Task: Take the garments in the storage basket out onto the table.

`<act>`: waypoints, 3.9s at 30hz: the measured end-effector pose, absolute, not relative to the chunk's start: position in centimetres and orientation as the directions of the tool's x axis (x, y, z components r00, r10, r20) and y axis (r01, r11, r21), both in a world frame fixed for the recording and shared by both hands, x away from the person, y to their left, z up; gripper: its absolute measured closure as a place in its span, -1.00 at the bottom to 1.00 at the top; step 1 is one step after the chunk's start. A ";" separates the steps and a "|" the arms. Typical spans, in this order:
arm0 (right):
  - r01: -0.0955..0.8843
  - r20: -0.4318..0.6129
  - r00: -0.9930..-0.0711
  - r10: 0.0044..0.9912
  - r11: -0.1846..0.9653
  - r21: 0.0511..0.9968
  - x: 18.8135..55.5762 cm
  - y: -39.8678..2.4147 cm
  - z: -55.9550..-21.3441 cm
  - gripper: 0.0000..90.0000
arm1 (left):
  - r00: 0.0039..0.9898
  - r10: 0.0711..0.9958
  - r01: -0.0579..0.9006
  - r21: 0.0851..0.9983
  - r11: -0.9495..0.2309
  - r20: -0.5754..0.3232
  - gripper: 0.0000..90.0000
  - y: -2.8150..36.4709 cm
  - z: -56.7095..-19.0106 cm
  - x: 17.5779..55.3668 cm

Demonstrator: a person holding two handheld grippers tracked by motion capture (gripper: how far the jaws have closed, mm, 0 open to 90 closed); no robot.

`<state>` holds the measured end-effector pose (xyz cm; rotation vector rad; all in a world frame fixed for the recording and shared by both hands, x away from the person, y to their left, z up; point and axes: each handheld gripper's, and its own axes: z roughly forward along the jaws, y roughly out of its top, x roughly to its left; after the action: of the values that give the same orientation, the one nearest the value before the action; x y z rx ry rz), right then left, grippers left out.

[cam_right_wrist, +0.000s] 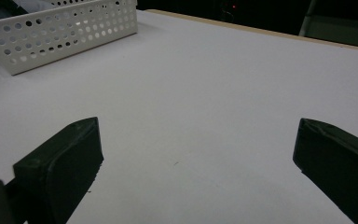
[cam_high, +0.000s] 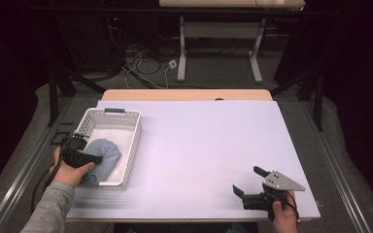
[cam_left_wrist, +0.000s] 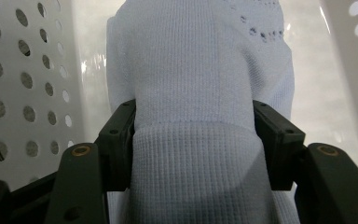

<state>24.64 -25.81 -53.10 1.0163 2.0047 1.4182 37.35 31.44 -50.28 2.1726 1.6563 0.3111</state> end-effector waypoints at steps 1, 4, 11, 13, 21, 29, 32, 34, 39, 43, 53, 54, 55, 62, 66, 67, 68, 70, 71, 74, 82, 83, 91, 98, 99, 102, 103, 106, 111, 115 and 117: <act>0.294 0.033 -0.609 0.793 0.187 0.937 24.6 -25.8 -53.1 -0.97 | 0.270 0.961 0.871 0.441 -0.218 -0.058 -0.08 31.4 -50.3 37.3; 0.295 0.034 -0.608 0.793 0.186 0.937 24.7 -25.8 -53.1 -0.97 | 0.262 0.962 0.868 0.453 -0.203 -0.071 -0.07 31.5 -50.4 37.2; 0.304 0.039 -0.606 0.794 0.186 0.934 24.7 -25.8 -53.1 -0.97 | 0.275 0.959 0.851 0.482 -0.209 -0.071 0.00 31.5 -50.2 37.0; 0.305 0.039 -0.606 0.795 0.186 0.934 24.7 -25.9 -53.1 -0.97 | 0.271 0.960 0.848 0.489 -0.203 -0.072 0.01 31.4 -50.2 37.0; 0.299 0.037 -0.603 0.797 0.183 0.937 24.7 -25.9 -53.1 -0.97 | 0.269 0.960 0.830 0.523 -0.191 -0.077 0.05 31.2 -50.2 36.8; 0.296 0.034 -0.603 0.797 0.183 0.938 24.7 -25.9 -53.1 -0.97 | 0.259 0.962 0.815 0.554 -0.170 -0.086 0.09 31.3 -50.0 36.6; 0.297 0.036 -0.603 0.797 0.183 0.937 24.7 -25.9 -53.1 -0.97 | 0.255 0.963 0.802 0.577 -0.158 -0.090 0.09 31.4 -49.9 36.5; 0.295 0.034 -0.603 0.797 0.183 0.938 24.7 -25.9 -53.1 -0.97 | 0.253 0.963 0.795 0.587 -0.152 -0.094 0.09 31.6 -49.8 36.4; 0.296 0.035 -0.603 0.797 0.183 0.937 24.7 -25.9 -53.1 -0.97 | 0.240 0.966 0.774 0.619 -0.131 -0.095 0.10 31.8 -49.6 36.2; 0.296 0.035 -0.602 0.797 0.183 0.937 24.6 -25.9 -53.1 -0.97 | 0.236 0.967 0.761 0.637 -0.124 -0.094 0.10 31.9 -49.5 36.0; 0.298 0.034 -0.603 0.797 0.186 0.936 24.6 -25.9 -53.1 -0.97 | 0.221 0.971 0.713 0.695 -0.096 -0.092 0.20 32.0 -49.1 35.3; 0.296 0.034 -0.603 0.797 0.184 0.937 24.6 -25.9 -53.1 -0.97 | 0.222 0.971 0.709 0.699 -0.095 -0.093 0.25 32.0 -49.1 35.3; 0.296 0.033 -0.603 0.797 0.185 0.937 24.6 -25.9 -53.1 -0.97 | 0.222 0.970 0.713 0.695 -0.093 -0.098 0.27 32.0 -49.1 35.3; 0.296 0.033 -0.605 0.795 0.186 0.937 24.7 -25.9 -53.1 -0.97 | 0.249 0.966 0.737 0.660 -0.145 -0.066 0.45 31.6 -49.5 35.6; 0.298 0.035 -0.605 0.795 0.186 0.936 24.7 -25.9 -53.1 -0.97 | 0.244 0.963 0.743 0.660 -0.113 -0.111 0.51 31.7 -49.7 35.7; 0.298 0.034 -0.606 0.795 0.186 0.936 24.7 -25.9 -53.1 -0.97 | 0.247 0.963 0.742 0.661 -0.116 -0.108 0.52 31.7 -49.6 35.7; 0.295 0.034 -0.605 0.795 0.184 0.937 24.7 -25.9 -53.1 -0.97 | 0.245 0.965 0.737 0.665 -0.121 -0.096 0.54 31.7 -49.6 35.6; 0.297 0.034 -0.605 0.796 0.185 0.937 24.7 -25.9 -53.1 -0.97 | 0.240 0.967 0.726 0.677 -0.120 -0.085 0.56 31.7 -49.5 35.4; 0.298 0.034 -0.605 0.796 0.186 0.936 24.7 -25.9 -53.1 -0.97 | 0.235 0.968 0.720 0.685 -0.112 -0.088 0.57 31.7 -49.4 35.4; 0.296 0.033 -0.604 0.796 0.185 0.937 24.7 -25.9 -53.1 -0.97 | 0.232 0.968 0.700 0.707 -0.099 -0.093 0.56 31.9 -49.2 35.1; 0.300 0.034 -0.606 0.794 0.189 0.935 24.7 -25.9 -53.1 -0.97 | 0.227 0.967 0.634 0.771 -0.056 -0.116 0.56 32.1 -48.0 34.3; 0.300 0.034 -0.606 0.794 0.189 0.935 24.7 -25.9 -53.1 -0.97 | 0.227 0.967 0.625 0.779 -0.051 -0.119 0.56 32.1 -47.8 34.2; 0.301 0.035 -0.606 0.795 0.188 0.935 24.7 -25.9 -53.1 -0.97 | 0.238 0.962 0.566 0.824 -0.027 -0.132 0.56 32.0 -46.7 33.4; 0.303 0.038 -0.606 0.795 0.187 0.934 24.7 -25.9 -53.1 -0.97 | 0.244 0.959 0.523 0.852 -0.003 -0.147 0.56 32.2 -45.4 33.0; 0.303 0.037 -0.606 0.795 0.187 0.934 24.7 -25.9 -53.1 -0.97 | 0.242 0.958 0.514 0.858 0.006 -0.152 0.56 32.2 -45.3 32.9; 0.303 0.037 -0.605 0.795 0.187 0.934 24.7 -25.9 -53.1 -0.97 | 0.248 0.956 0.500 0.866 0.012 -0.157 0.56 32.4 -44.7 32.6; 0.304 0.038 -0.606 0.795 0.187 0.934 24.7 -25.9 -53.1 -0.97 | 0.251 0.955 0.492 0.870 0.012 -0.156 0.56 32.4 -44.5 32.5; 0.304 0.038 -0.605 0.795 0.187 0.934 24.7 -25.9 -53.1 -0.97 | 0.256 0.954 0.475 0.880 0.018 -0.157 0.56 32.4 -44.1 32.1; 0.306 0.037 -0.605 0.796 0.189 0.933 24.7 -25.9 -53.1 -0.97 | 0.272 0.948 0.447 0.894 0.026 -0.163 0.56 32.2 -43.4 31.4; 0.310 0.041 -0.604 0.796 0.187 0.932 24.7 -25.9 -53.2 -0.97 | 0.288 0.944 0.429 0.903 0.026 -0.164 0.56 32.0 -42.9 30.8; 0.307 0.040 -0.606 0.795 0.187 0.933 24.7 -25.9 -53.2 -0.97 | 0.299 0.940 0.418 0.908 0.025 -0.164 0.56 31.9 -42.6 30.6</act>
<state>24.69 -25.85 -53.18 1.0305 2.0103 1.4122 30.56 31.89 -42.57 1.5681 1.2841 0.6560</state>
